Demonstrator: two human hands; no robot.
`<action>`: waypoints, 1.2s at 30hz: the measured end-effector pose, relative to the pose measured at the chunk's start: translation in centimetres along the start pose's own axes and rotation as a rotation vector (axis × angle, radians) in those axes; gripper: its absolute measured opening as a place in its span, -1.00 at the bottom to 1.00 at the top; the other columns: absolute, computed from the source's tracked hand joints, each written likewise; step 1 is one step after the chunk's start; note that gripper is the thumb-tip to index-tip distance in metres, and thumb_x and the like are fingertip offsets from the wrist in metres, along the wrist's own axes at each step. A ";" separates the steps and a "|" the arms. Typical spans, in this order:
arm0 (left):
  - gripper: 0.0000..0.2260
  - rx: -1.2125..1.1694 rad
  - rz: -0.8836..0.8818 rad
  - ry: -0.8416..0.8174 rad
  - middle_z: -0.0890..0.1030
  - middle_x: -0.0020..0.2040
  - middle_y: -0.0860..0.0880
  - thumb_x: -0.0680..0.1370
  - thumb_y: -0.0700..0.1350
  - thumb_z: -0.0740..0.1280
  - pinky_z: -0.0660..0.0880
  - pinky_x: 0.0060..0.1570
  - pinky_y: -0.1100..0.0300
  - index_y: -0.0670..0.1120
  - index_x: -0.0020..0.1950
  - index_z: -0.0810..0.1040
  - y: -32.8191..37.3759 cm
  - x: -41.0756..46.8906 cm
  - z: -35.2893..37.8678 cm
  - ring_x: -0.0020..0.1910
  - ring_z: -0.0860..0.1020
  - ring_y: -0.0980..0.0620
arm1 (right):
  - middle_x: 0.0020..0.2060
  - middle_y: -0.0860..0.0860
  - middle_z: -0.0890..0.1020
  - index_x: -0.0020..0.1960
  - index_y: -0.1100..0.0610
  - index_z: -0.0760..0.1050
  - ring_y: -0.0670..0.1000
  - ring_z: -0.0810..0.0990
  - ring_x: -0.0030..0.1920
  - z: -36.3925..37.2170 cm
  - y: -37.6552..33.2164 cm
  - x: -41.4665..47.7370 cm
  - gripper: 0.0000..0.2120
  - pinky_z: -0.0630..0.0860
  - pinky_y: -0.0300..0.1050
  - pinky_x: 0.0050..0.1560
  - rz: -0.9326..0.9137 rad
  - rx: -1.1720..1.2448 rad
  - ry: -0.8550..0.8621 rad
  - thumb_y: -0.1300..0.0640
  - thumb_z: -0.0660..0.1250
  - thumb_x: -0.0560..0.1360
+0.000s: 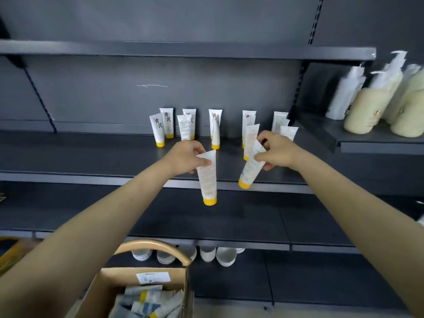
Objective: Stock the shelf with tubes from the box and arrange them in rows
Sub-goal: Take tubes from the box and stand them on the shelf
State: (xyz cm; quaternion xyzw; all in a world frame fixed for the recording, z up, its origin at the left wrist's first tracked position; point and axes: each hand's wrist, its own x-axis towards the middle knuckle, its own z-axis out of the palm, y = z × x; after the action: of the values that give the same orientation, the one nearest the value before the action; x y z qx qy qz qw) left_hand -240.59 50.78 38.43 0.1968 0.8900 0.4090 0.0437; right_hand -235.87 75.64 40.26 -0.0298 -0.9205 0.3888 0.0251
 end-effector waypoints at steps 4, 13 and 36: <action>-0.84 -0.032 -0.048 0.073 0.58 -0.04 -0.06 0.47 -0.15 0.44 0.62 -0.09 -0.01 -0.13 0.01 0.55 2.0 0.7 1.8 -0.07 0.59 -0.06 | 0.00 0.15 0.59 0.09 0.10 0.39 0.13 0.65 -0.29 -3.0 0.9 1.0 -0.72 0.54 -0.20 -0.47 -0.052 -0.060 -0.047 0.27 0.34 0.41; -0.80 0.005 -0.117 0.180 0.59 -0.02 -0.06 0.48 -0.16 0.41 0.62 -0.07 0.04 -0.18 0.08 0.60 2.1 2.0 0.9 0.01 0.59 -0.09 | -0.08 0.04 0.54 0.10 0.05 0.46 0.05 0.57 -0.18 -3.5 -0.2 3.8 -0.68 0.63 -0.04 -0.27 -0.230 -0.208 -0.125 0.28 0.38 0.39; -0.81 0.081 -0.044 0.237 0.62 -0.01 -0.06 0.45 -0.10 0.43 0.55 0.06 0.05 -0.14 0.02 0.62 -11.3 18.4 -6.5 0.00 0.57 -0.03 | -0.13 0.03 0.51 0.13 0.07 0.39 0.06 0.56 -0.27 4.8 -4.0 22.2 -0.61 0.56 -0.02 -0.28 -0.180 -0.541 -0.192 0.22 0.46 0.38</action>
State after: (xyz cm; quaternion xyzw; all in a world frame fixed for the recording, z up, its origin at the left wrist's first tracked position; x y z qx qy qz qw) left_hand -262.61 46.66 35.82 0.1290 0.9088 0.3921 -0.0607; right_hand -258.44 71.08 40.23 0.0831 -0.9878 0.1268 -0.0368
